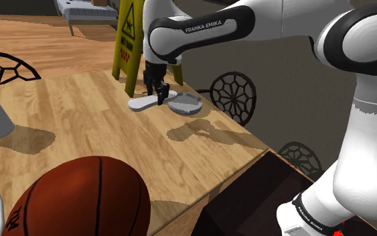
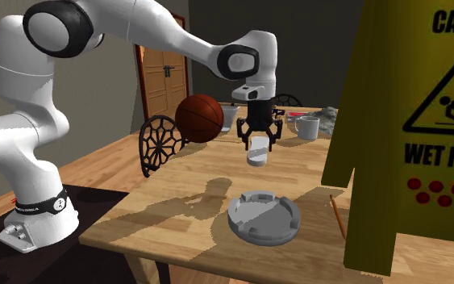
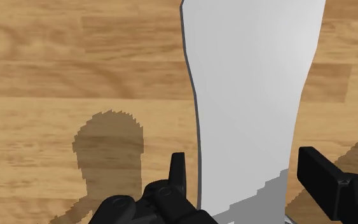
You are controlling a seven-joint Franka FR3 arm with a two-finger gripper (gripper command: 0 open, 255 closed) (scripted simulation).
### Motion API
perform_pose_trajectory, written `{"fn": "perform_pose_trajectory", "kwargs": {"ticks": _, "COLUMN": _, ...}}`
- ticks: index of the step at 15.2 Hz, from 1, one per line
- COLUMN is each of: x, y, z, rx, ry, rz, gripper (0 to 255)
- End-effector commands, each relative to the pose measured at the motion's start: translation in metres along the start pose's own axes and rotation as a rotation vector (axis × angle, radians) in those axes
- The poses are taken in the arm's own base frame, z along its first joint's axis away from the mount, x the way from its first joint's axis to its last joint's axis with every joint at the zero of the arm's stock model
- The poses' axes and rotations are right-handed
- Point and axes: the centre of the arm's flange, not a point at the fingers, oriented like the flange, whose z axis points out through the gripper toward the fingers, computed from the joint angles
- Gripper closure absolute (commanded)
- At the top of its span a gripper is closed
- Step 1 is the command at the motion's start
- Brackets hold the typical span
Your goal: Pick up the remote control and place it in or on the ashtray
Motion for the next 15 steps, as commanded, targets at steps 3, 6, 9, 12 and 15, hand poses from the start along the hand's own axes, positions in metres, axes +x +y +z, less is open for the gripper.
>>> {"fn": "perform_pose_trajectory", "kwargs": {"ticks": 3, "x": 0.052, "y": -0.005, "z": -0.001, "rx": 0.0, "ry": 0.0, "rz": -0.001, "gripper": 255}}
{"fn": "perform_pose_trajectory", "kwargs": {"ticks": 6, "x": 0.092, "y": -0.009, "z": -0.003, "rx": 0.0, "ry": 0.0, "rz": -0.001, "gripper": 255}}
{"fn": "perform_pose_trajectory", "kwargs": {"ticks": 9, "x": 0.131, "y": -0.014, "z": -0.004, "rx": 0.0, "ry": 0.0, "rz": -0.001, "gripper": 255}}
{"fn": "perform_pose_trajectory", "kwargs": {"ticks": 12, "x": 0.17, "y": -0.019, "z": -0.006, "rx": 0.0, "ry": 0.0, "rz": -0.001, "gripper": 255}}
{"fn": "perform_pose_trajectory", "kwargs": {"ticks": 15, "x": 0.203, "y": -0.023, "z": -0.002, "rx": 0.0, "ry": 0.0, "rz": -0.001, "gripper": 255}}
